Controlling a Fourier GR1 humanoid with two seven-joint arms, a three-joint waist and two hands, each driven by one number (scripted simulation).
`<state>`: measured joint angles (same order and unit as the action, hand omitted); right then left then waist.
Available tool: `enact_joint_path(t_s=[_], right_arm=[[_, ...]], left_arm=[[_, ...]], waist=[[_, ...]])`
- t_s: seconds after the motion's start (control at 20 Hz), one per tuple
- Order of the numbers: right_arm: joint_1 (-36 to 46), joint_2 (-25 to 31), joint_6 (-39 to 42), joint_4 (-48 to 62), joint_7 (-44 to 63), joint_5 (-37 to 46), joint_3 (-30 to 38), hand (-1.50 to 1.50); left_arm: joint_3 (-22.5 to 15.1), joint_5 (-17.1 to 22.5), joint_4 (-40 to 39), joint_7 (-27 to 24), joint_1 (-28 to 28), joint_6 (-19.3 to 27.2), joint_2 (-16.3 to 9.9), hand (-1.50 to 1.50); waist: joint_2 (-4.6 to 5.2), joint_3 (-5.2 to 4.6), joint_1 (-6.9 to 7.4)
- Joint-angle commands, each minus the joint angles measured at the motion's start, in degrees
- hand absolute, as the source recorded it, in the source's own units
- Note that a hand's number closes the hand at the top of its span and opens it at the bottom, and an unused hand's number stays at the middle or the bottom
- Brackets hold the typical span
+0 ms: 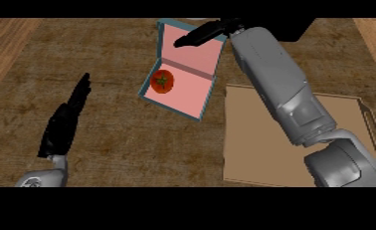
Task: Pick the tomato from the tray and place it in the cardboard box
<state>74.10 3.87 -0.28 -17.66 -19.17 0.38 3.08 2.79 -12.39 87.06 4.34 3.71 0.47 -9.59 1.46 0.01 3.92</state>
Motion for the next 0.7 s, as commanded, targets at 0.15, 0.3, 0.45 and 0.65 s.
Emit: enact_joint_path(t_s=[0.15,0.3,0.45,0.65], right_arm=[[-1.62,10.68,2.16,4.97,-2.18,-3.37,6.08,-1.50],[-0.37,15.66,6.11,6.25,-2.39,-5.22,8.54,-1.50],[-1.60,21.19,12.68,7.41,-3.30,-4.88,8.51,-1.50],[-3.33,25.17,16.59,8.04,-6.53,-3.70,7.91,-1.50]], left_arm=[[0.22,0.42,1.87,0.75,-1.30,-0.07,0.16,0.00],[-0.45,-0.09,1.23,1.54,0.70,0.60,1.13,0.00],[-0.93,-0.59,0.15,0.49,1.61,0.47,1.13,0.00],[-2.58,-1.52,2.47,1.00,-0.23,1.14,2.37,0.00]], waist=[[0.05,0.04,-0.31],[0.72,0.09,0.43],[1.06,0.11,0.55],[1.17,0.20,1.79]])
